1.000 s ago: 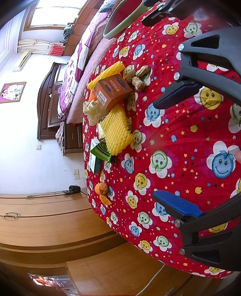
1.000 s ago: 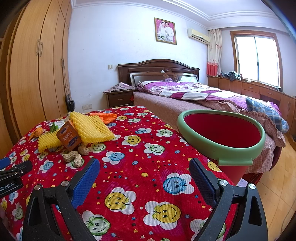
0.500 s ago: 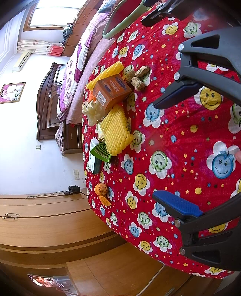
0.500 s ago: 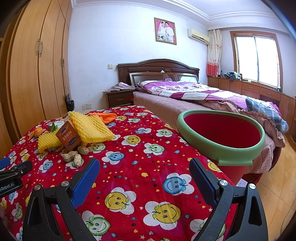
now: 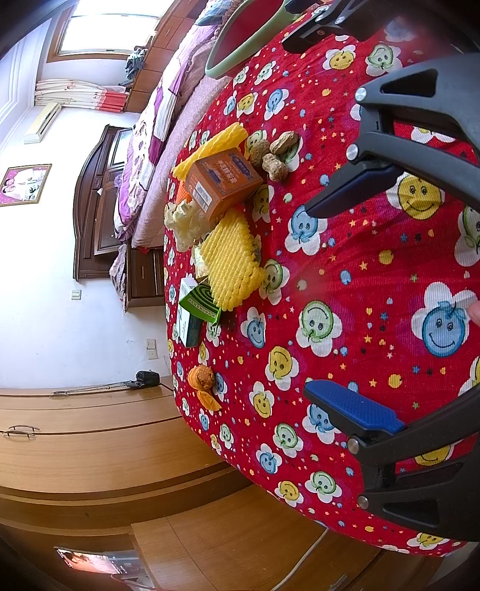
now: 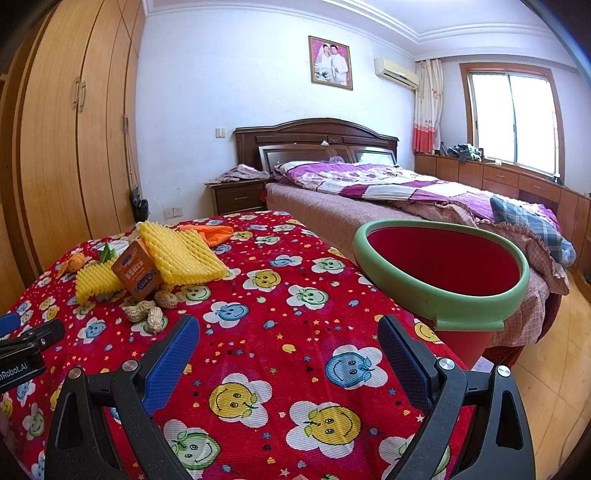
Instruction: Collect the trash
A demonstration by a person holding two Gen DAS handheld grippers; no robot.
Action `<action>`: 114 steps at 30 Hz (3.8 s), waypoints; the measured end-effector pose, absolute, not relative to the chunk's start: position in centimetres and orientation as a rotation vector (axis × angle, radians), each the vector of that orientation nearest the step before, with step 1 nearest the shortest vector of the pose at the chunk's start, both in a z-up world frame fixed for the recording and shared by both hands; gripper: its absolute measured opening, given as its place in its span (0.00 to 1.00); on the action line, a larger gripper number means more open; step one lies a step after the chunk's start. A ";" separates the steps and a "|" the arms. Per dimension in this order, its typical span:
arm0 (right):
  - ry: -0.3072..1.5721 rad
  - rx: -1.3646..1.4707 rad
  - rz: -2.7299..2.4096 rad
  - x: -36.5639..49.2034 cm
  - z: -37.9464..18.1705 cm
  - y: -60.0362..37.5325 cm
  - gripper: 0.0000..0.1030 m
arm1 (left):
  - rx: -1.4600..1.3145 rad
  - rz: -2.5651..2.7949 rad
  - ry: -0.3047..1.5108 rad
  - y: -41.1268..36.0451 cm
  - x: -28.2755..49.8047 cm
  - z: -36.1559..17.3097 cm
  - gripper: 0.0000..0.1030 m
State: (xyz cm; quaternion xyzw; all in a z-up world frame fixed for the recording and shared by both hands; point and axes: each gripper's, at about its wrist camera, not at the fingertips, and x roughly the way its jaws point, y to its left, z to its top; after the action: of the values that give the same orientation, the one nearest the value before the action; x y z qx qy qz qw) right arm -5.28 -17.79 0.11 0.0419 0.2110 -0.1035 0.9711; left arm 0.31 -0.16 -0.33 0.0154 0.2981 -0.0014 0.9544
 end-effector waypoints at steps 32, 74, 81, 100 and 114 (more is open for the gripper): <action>0.455 0.160 -0.179 -4.9 -0.1 -19.1 0.94 | -0.035 -0.150 0.807 -0.4 10.0 0.9 0.84; 0.520 0.225 -0.065 -1.3 4.1 -18.8 0.94 | -0.230 -0.275 0.628 4.4 8.0 5.3 0.27; 0.587 0.174 0.016 2.5 4.8 -16.5 0.94 | -0.267 -0.274 0.631 5.2 10.0 3.7 0.27; 0.778 0.167 0.152 8.9 2.1 -14.6 0.56 | -0.239 -0.394 0.619 3.4 10.6 3.0 0.27; 0.757 0.231 0.168 8.6 2.1 -16.3 0.08 | -0.223 -0.342 0.623 2.5 9.6 3.4 0.27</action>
State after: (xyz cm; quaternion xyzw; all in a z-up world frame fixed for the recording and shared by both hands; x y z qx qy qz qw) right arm 8.56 -16.26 2.13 0.1126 0.3682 0.0817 0.9193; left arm 9.62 2.45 3.36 -0.1090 0.3042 -0.1670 0.9315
